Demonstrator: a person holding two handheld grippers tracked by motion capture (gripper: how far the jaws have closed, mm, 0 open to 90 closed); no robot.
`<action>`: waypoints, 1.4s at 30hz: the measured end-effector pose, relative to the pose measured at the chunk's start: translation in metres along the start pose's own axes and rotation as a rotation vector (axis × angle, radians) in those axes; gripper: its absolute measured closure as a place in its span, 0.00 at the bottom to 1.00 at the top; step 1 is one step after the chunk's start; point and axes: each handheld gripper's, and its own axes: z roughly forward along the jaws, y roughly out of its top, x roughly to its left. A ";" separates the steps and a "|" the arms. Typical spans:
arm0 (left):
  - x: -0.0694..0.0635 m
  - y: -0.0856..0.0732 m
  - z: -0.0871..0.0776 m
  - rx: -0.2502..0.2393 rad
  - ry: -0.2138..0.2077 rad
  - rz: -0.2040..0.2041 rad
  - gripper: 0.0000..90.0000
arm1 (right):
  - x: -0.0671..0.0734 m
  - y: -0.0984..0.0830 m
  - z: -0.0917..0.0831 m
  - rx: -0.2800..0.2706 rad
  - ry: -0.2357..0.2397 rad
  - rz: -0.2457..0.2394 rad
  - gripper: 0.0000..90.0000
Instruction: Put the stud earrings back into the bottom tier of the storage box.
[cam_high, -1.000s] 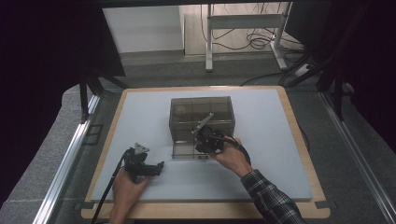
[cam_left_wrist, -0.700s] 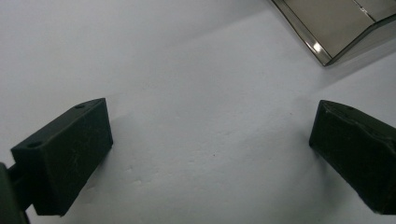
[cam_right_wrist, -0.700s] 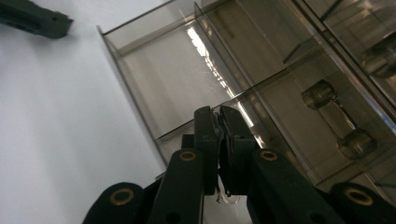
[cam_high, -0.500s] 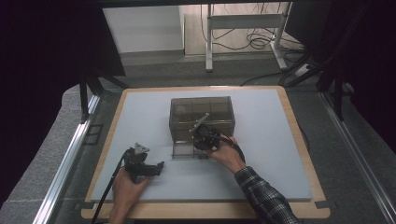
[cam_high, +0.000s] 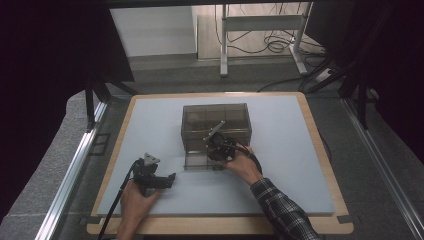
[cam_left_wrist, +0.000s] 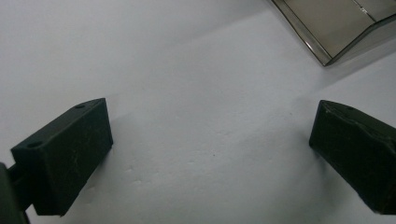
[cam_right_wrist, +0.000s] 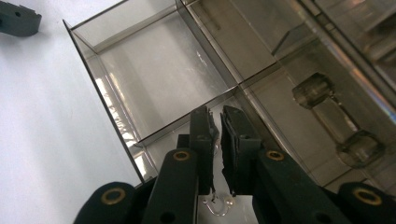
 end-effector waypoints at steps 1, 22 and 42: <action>0.000 0.000 0.000 0.000 0.000 0.000 0.00 | 0.000 0.000 -0.001 0.000 0.001 -0.001 0.89; 0.000 0.000 0.000 0.000 0.000 0.000 0.00 | 0.007 -0.003 -0.012 -0.038 0.019 0.004 0.76; 0.000 0.000 0.000 -0.004 0.001 -0.004 0.00 | 0.016 -0.006 -0.023 -0.063 0.013 -0.015 0.62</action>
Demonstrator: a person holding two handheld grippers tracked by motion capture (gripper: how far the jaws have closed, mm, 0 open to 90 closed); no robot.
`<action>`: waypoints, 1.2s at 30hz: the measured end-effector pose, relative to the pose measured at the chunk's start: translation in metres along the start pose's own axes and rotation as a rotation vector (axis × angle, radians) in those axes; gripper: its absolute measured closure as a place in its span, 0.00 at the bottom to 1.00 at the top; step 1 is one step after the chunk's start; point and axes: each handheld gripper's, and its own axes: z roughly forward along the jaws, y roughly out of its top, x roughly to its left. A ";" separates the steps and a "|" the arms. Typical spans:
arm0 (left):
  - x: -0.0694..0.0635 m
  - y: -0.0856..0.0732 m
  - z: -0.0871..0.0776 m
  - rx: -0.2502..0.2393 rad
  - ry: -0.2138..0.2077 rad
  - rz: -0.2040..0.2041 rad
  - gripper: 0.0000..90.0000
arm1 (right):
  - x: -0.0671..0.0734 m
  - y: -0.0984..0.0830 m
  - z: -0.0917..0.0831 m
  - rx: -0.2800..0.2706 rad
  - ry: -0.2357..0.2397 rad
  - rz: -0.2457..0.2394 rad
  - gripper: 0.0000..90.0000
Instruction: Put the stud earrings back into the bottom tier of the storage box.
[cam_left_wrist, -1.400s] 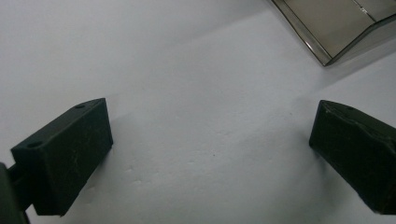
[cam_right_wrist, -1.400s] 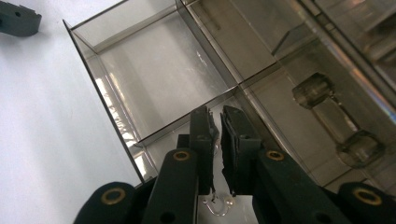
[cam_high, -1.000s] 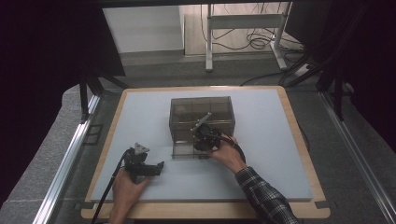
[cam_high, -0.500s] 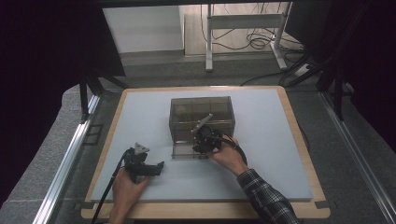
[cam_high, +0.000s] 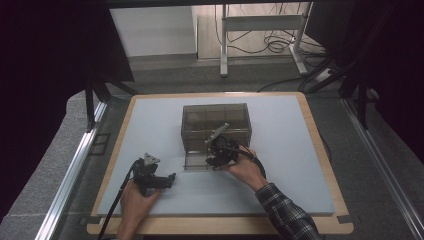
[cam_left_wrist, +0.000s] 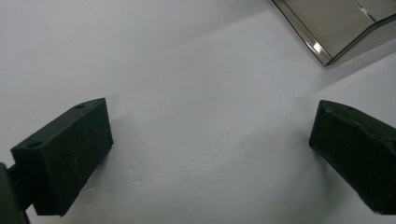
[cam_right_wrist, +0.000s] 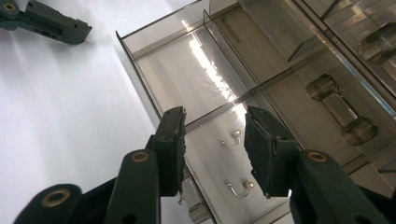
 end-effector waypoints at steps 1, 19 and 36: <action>0.000 0.000 0.000 0.000 0.000 0.000 0.00 | 0.000 0.000 -0.001 -0.002 0.000 0.000 0.61; 0.000 0.000 0.000 0.002 0.000 0.005 0.00 | 0.009 -0.009 -0.013 -0.039 -0.019 -0.015 0.43; 0.000 0.000 0.000 0.001 0.001 0.004 0.00 | 0.016 -0.020 -0.020 -0.063 -0.030 -0.007 0.26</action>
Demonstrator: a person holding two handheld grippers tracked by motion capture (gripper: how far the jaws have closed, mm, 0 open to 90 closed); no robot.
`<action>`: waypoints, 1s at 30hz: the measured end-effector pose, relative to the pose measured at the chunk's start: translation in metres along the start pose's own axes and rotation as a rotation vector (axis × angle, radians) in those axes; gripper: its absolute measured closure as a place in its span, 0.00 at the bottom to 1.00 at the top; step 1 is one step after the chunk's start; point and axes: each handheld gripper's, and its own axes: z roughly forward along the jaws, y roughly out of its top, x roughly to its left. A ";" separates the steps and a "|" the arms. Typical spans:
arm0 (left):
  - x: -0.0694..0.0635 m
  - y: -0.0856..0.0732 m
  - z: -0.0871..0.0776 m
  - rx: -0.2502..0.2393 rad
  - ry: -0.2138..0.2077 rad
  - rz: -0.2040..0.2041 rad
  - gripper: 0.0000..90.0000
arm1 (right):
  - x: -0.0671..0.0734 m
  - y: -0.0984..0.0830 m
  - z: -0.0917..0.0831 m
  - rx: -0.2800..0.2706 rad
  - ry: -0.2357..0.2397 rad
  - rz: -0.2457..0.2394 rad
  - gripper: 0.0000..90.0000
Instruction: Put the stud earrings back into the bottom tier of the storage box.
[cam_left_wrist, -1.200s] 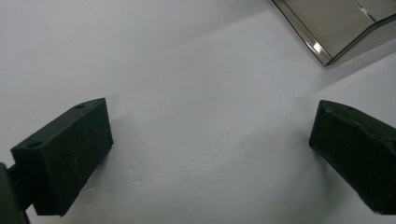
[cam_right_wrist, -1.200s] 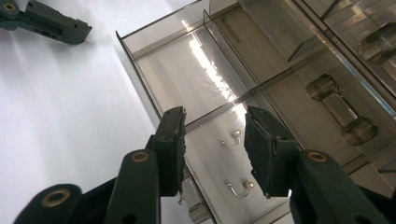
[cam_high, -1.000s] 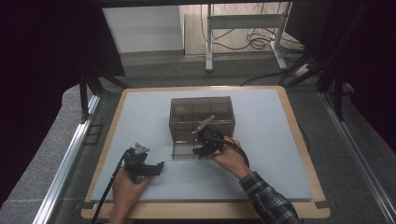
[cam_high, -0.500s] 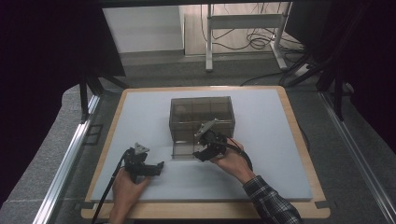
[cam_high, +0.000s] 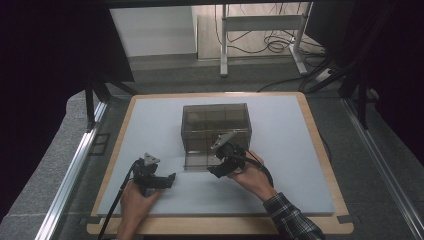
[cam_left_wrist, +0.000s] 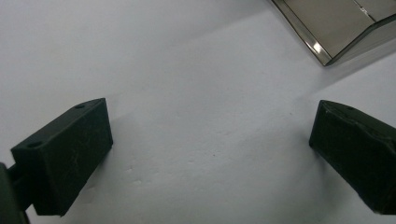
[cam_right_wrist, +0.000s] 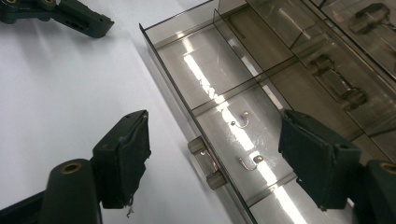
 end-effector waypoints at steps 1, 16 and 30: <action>0.000 0.000 0.000 0.000 0.000 0.000 0.00 | 0.000 -0.001 -0.001 -0.003 0.000 -0.006 0.26; 0.000 0.000 0.000 0.000 0.000 0.000 0.00 | 0.004 -0.014 -0.008 -0.024 0.019 0.007 0.18; -0.001 0.000 0.000 -0.003 0.000 -0.008 0.00 | 0.007 -0.029 -0.015 -0.038 0.028 -0.005 0.10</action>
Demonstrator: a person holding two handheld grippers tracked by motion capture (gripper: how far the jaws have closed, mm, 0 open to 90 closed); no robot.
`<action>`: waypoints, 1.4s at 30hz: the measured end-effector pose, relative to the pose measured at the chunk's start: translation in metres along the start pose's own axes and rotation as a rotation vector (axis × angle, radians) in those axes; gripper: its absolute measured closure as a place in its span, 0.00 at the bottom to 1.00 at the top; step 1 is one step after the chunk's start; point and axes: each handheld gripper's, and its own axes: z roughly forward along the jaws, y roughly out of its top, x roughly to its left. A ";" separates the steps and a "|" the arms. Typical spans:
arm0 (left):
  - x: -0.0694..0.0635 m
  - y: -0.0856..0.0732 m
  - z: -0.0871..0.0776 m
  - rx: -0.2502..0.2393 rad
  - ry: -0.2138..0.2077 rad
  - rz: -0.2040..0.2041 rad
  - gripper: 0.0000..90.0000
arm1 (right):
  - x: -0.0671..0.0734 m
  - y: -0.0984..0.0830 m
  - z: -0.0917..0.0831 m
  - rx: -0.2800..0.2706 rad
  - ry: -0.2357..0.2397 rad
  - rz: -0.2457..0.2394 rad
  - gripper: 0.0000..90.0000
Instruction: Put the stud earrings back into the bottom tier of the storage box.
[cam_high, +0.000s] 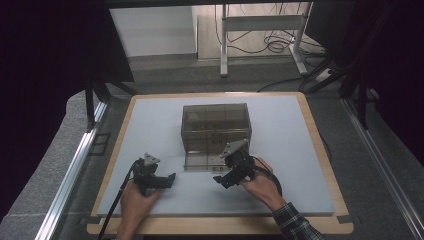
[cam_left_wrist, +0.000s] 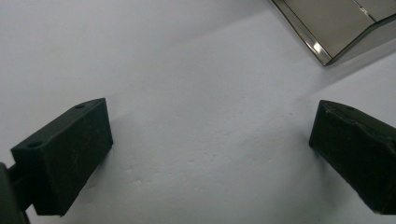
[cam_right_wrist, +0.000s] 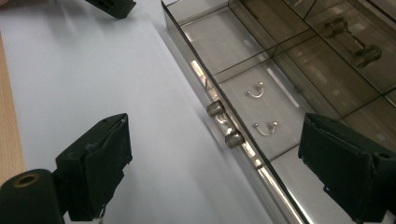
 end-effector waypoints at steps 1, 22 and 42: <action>0.000 0.000 0.000 0.000 0.000 0.000 0.00 | 0.001 -0.001 -0.001 0.000 -0.001 0.007 0.10; 0.000 0.000 0.000 0.004 0.000 0.004 0.00 | 0.004 -0.023 -0.020 -0.011 -0.028 0.015 0.09; 0.000 0.000 0.000 0.004 0.000 0.005 0.00 | 0.005 -0.049 -0.033 -0.036 -0.044 0.053 0.08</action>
